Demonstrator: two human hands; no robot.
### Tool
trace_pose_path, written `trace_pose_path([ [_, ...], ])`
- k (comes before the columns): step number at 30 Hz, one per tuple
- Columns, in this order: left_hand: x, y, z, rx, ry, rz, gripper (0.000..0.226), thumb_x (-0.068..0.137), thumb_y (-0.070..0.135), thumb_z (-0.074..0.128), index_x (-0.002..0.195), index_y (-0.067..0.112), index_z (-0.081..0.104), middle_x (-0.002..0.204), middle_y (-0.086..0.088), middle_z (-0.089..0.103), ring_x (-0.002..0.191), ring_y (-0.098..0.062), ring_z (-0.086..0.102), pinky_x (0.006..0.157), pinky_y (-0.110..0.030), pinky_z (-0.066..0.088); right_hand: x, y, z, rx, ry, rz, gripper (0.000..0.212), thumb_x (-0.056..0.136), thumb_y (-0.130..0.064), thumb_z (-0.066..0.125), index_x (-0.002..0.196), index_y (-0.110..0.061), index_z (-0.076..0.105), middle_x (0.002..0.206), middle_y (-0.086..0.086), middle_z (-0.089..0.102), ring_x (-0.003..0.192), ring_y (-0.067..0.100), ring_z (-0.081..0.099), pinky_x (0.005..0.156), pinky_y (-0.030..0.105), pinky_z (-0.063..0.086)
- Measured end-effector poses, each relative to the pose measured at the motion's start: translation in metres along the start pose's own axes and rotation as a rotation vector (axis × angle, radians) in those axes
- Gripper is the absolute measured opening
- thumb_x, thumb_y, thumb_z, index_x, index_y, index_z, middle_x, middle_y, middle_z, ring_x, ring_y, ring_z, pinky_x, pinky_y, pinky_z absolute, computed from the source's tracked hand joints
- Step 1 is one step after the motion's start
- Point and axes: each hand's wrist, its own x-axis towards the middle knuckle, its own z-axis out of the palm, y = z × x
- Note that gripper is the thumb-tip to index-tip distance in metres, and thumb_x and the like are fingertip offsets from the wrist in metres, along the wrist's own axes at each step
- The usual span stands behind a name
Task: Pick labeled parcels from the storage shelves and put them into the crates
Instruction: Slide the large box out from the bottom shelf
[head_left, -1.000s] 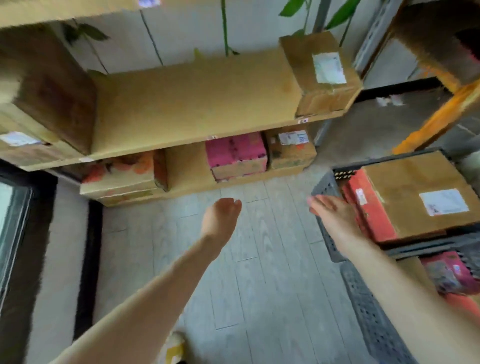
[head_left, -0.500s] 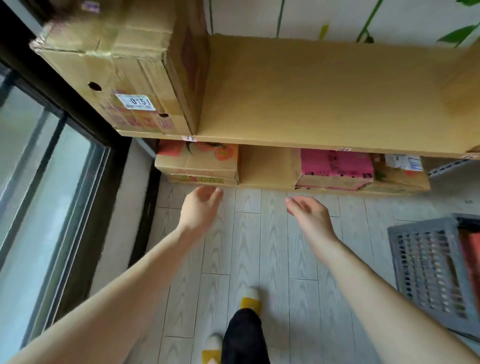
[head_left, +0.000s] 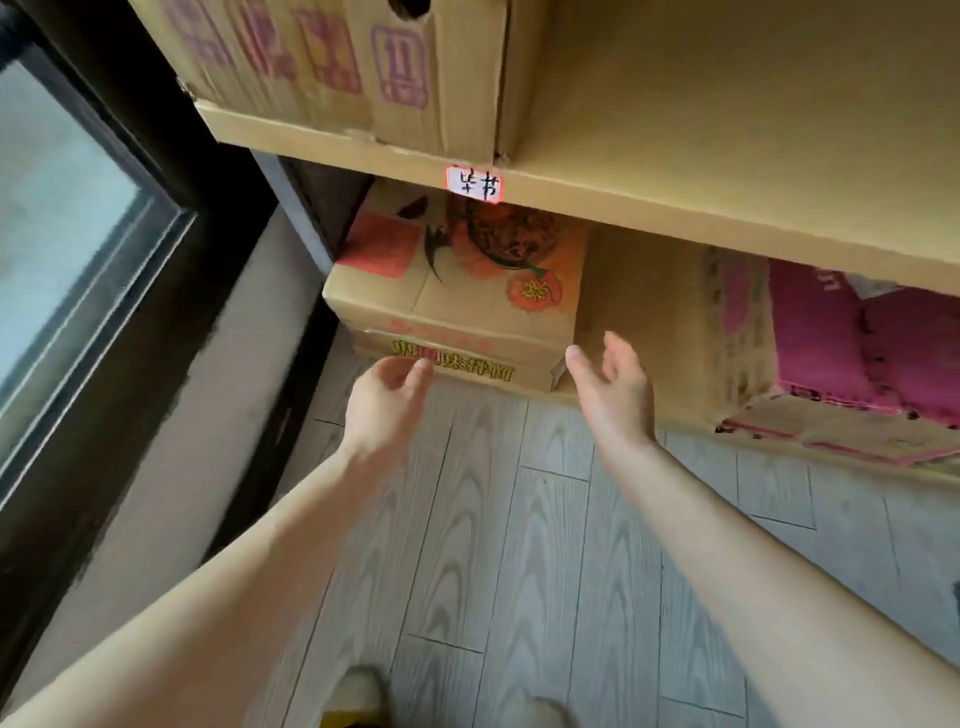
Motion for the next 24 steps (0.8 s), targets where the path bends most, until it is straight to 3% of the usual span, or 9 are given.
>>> trace_pose_path([
  [5,0.068,-0.063,0.014,-0.020,0.121,0.091,0.033,0.092,0.032,0.048,0.110,0.008,0.063,0.102,-0.001,0.063,0.097,-0.017,0.057,0.080,-0.024,0.038,0.048,0.038,0.054,0.055,0.107,-0.133,0.055,0.093,-0.035,0.051,0.143,-0.022,0.033,0.148,-0.003,0.037,0.135,0.013,0.035,0.097,0.017,0.025],
  [8,0.101,-0.083,0.023,-0.073,0.281,0.185,0.038,0.091,0.037,0.048,0.098,0.002,0.061,0.085,-0.002,0.063,0.086,-0.020,0.059,0.068,-0.028,0.037,0.067,0.050,0.074,0.142,0.161,-0.193,0.061,0.093,-0.037,0.050,0.146,-0.017,0.028,0.149,-0.001,0.034,0.128,0.007,0.037,0.093,0.008,0.022],
  [11,0.120,-0.088,0.029,-0.189,0.375,0.202,0.033,0.090,0.038,0.051,0.084,0.005,0.049,0.070,0.005,0.045,0.067,-0.013,0.044,0.056,-0.029,0.036,0.083,0.060,0.088,0.163,0.226,-0.227,0.066,0.091,-0.043,0.051,0.146,-0.015,0.026,0.151,0.002,0.032,0.137,0.017,0.031,0.109,0.025,0.024],
  [13,0.132,-0.092,0.032,-0.261,0.381,0.219,0.033,0.088,0.043,0.052,0.090,0.011,0.046,0.085,0.000,0.053,0.078,-0.017,0.048,0.065,-0.027,0.039,0.090,0.064,0.092,0.172,0.251,-0.248,0.067,0.090,-0.043,0.051,0.146,-0.016,0.027,0.150,0.002,0.033,0.137,0.019,0.033,0.108,0.029,0.026],
  [16,0.145,-0.096,0.036,-0.356,0.357,0.200,0.050,0.087,0.050,0.051,0.110,0.006,0.049,0.110,-0.006,0.056,0.098,-0.022,0.053,0.085,-0.033,0.043,0.094,0.069,0.093,0.209,0.257,-0.283,0.065,0.090,-0.041,0.052,0.145,-0.016,0.028,0.149,0.002,0.036,0.135,0.020,0.035,0.107,0.029,0.028],
  [20,0.145,-0.095,0.038,-0.410,0.310,0.192,0.057,0.086,0.052,0.051,0.123,0.008,0.048,0.118,-0.004,0.056,0.104,-0.020,0.054,0.085,-0.030,0.041,0.090,0.069,0.094,0.272,0.227,-0.251,0.065,0.089,-0.040,0.054,0.145,-0.019,0.028,0.145,0.001,0.041,0.130,0.020,0.041,0.104,0.030,0.032],
  [24,0.153,-0.092,0.028,-0.428,0.293,0.137,0.068,0.084,0.056,0.052,0.127,0.004,0.044,0.126,-0.010,0.052,0.114,-0.027,0.052,0.097,-0.038,0.043,0.086,0.066,0.093,0.285,0.209,-0.234,0.063,0.090,-0.038,0.053,0.145,-0.021,0.027,0.143,0.000,0.042,0.128,0.020,0.043,0.103,0.031,0.033],
])
